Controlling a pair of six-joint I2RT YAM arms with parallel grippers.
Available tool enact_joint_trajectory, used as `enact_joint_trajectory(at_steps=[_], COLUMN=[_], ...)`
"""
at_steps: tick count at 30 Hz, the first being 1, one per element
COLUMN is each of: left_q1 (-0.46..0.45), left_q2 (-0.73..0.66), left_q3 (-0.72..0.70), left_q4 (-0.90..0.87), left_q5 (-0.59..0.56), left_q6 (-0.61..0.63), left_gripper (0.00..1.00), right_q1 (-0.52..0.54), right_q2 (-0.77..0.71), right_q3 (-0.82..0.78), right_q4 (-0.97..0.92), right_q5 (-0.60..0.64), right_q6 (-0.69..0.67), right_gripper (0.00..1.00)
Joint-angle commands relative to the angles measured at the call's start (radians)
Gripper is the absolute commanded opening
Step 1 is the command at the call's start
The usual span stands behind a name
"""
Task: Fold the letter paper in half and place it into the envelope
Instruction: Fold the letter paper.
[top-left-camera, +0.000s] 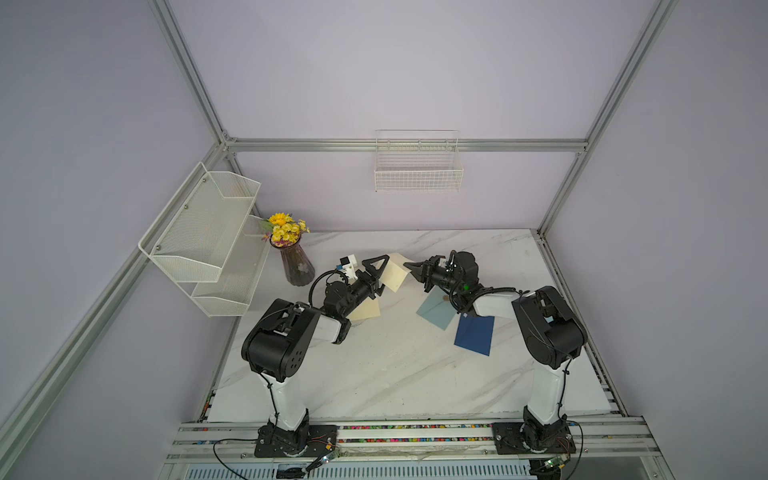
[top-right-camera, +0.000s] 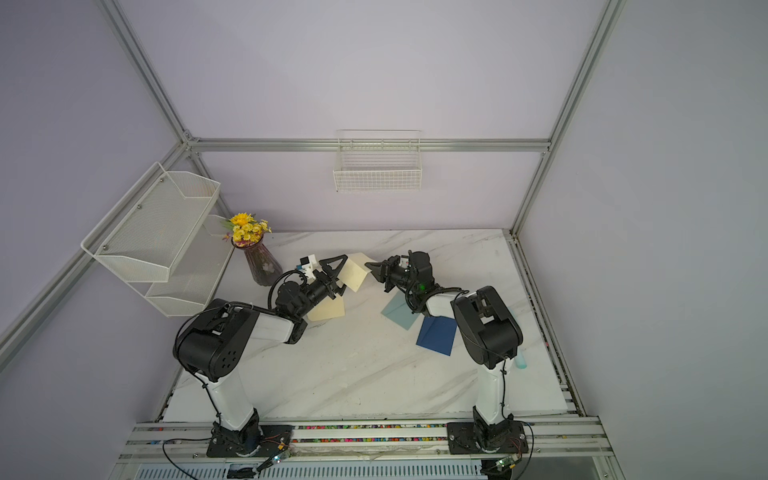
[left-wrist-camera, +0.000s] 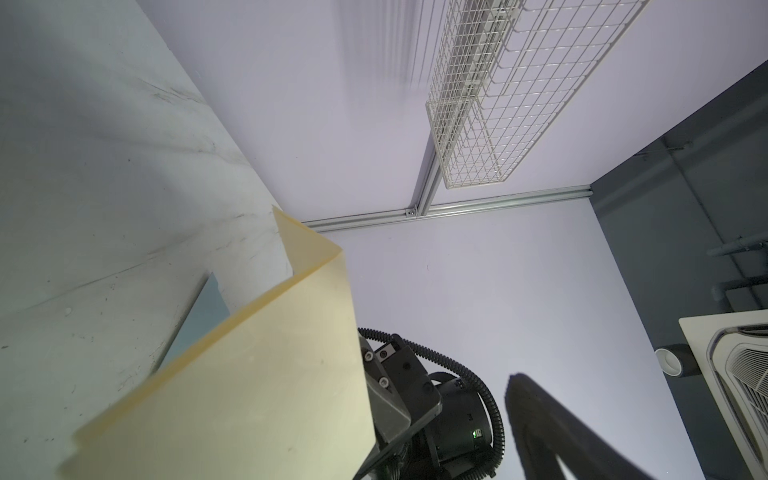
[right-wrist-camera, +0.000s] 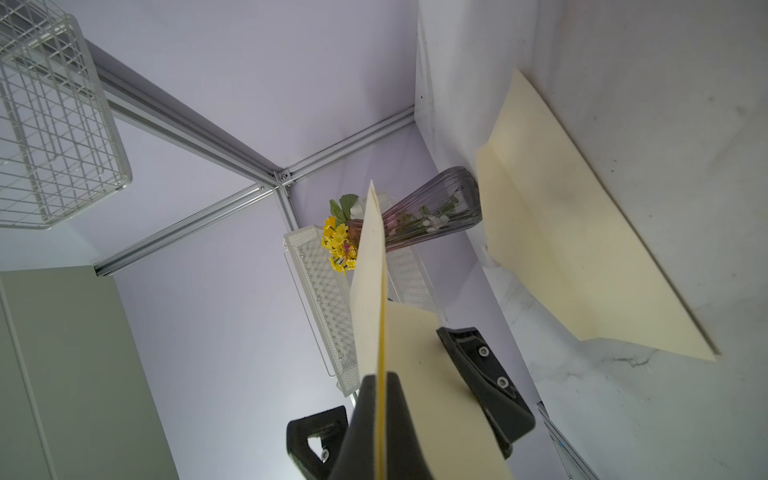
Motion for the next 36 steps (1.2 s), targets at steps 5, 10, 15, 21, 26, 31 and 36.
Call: enact_joint_trajectory(at_steps=[5,10,15,21,26,31,36], left_q1=[-0.001,-0.002,0.000,0.004,0.004,0.007,0.008], left_q2=[-0.021,-0.030,-0.015,-0.001,0.009,0.025,0.029], left_q3=[0.022,-0.006,-0.007,0.033,0.066,0.081,0.090], left_q4=[0.086,0.061,0.057,0.030,0.001,0.000,0.000], left_q5=[0.075,0.102,0.108,0.119,0.126,0.127,0.138], left_q6=[-0.007,0.003,0.004,0.016,0.033,0.029,0.027], left_gripper=[0.77,0.48,0.14,0.00,0.00,0.00,0.00], right_q1=[0.004,0.007,0.013,0.036,0.083,0.130,0.149], right_q2=[-0.056,-0.066,-0.085,-0.144,-0.171,-0.165,-0.156], right_q3=[0.054,0.118,0.119,0.089,0.052,0.041,0.035], right_q4=[-0.119,-0.223,-0.264,-0.328,-0.335,-0.326,-0.323], right_q5=[0.007,-0.026,-0.035,-0.017,0.042,0.087,0.108], right_q6=[-0.090,-0.168,-0.204,-0.244,-0.247,-0.245,-0.244], right_gripper=[0.00,0.00,0.01,0.48,0.42,0.34,0.18])
